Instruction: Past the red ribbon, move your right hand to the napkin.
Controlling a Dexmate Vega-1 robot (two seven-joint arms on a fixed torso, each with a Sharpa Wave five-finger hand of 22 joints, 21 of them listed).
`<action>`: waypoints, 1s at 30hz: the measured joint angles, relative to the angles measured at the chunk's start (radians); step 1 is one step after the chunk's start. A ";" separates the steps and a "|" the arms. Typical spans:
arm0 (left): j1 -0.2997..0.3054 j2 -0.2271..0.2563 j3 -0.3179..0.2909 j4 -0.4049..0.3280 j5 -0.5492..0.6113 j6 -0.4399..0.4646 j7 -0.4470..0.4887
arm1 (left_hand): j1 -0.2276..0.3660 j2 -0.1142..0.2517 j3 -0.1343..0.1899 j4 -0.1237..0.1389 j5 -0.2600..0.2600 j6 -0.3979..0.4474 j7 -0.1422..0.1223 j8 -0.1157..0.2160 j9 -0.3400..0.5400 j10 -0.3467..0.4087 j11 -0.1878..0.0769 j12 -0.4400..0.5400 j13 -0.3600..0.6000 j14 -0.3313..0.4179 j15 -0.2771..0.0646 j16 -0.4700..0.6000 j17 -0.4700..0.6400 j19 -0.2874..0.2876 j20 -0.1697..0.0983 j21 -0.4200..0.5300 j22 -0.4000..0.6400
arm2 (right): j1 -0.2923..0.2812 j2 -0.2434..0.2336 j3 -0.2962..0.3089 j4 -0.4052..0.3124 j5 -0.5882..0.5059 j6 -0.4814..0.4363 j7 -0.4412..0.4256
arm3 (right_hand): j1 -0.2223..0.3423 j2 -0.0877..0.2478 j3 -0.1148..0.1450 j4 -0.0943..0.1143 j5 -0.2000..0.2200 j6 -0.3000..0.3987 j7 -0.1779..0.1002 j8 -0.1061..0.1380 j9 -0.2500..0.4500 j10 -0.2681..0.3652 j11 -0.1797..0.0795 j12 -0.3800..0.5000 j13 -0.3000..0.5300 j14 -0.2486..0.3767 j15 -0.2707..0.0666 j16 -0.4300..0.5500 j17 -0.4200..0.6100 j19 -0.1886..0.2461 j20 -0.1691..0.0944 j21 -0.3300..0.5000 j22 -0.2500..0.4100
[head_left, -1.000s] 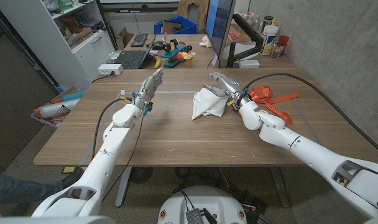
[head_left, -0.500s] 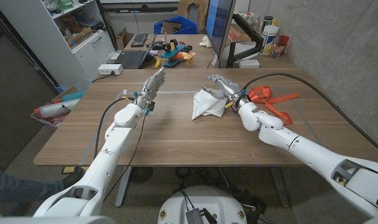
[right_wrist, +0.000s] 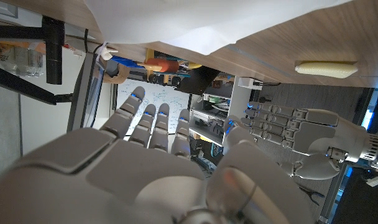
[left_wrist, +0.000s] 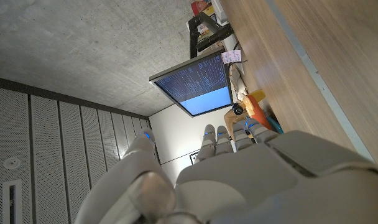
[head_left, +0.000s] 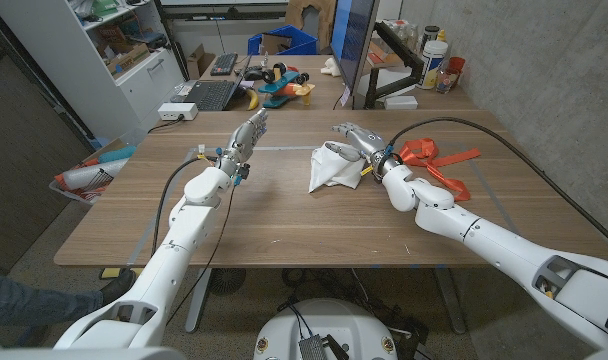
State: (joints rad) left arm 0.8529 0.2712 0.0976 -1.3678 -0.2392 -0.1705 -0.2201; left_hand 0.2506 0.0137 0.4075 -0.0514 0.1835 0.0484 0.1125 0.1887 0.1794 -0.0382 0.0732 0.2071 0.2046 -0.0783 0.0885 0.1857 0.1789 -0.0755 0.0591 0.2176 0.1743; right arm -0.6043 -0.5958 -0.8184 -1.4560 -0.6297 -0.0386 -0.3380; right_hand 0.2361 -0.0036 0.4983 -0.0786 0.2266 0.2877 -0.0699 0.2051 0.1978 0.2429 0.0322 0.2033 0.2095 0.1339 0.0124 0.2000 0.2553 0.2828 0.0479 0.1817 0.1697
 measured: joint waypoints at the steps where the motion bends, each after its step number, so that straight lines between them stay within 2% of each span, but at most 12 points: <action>1: 0.000 0.000 0.001 0.000 0.000 0.000 0.000 | 0.000 0.000 0.000 0.000 0.000 0.000 0.000 0.000 0.000 0.000 0.000 0.000 0.000 0.000 0.000 0.000 0.000 0.000 0.000 0.000 0.000 | 0.000 0.000 0.000 0.000 -0.001 -0.001 0.001 | 0.000 0.000 0.000 0.000 0.000 0.000 0.000 0.000 0.000 0.000 0.000 0.000 0.000 0.000 0.000 0.000 0.000 0.000 0.000 0.000 0.000; 4: 0.000 -0.001 0.003 0.000 0.000 0.000 0.003 | 0.000 0.000 0.000 0.000 0.000 0.000 0.000 0.000 0.000 0.000 0.000 0.000 -0.005 0.000 0.000 0.000 0.000 0.000 0.000 0.000 0.000 | 0.006 0.001 -0.007 0.008 -0.003 -0.006 0.007 | 0.000 0.000 0.000 0.000 0.000 0.000 0.000 0.000 0.000 0.000 0.000 0.000 0.000 0.000 0.000 0.000 0.000 -0.007 0.007 0.000 0.000; 30: -0.004 -0.007 0.010 0.017 0.004 -0.013 -0.002 | 0.000 0.000 0.002 -0.007 0.000 0.000 0.000 0.000 0.000 0.000 0.000 0.000 -0.005 0.000 0.000 0.000 0.000 0.000 0.000 0.000 0.000 | 0.031 0.020 -0.038 0.051 -0.005 -0.023 0.024 | 0.000 0.000 0.001 -0.007 0.000 0.004 -0.004 0.000 0.000 0.000 0.000 0.000 0.000 0.000 0.000 0.000 -0.005 -0.007 0.007 0.000 0.000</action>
State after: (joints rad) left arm 0.8486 0.2643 0.1080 -1.3511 -0.2352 -0.1838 -0.2218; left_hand 0.2506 0.0137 0.4095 -0.0582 0.1835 0.0483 0.1124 0.1887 0.1791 -0.0382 0.0732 0.2071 0.1998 -0.0783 0.0885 0.1857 0.1789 -0.0755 0.0590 0.2176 0.1743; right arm -0.5738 -0.5761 -0.8562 -1.4051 -0.6349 -0.0615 -0.3140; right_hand 0.2361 -0.0037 0.4996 -0.0856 0.2266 0.2913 -0.0734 0.2051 0.1977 0.2429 0.0324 0.2033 0.2095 0.1340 0.0124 0.2000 0.2508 0.2757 0.0554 0.1817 0.1697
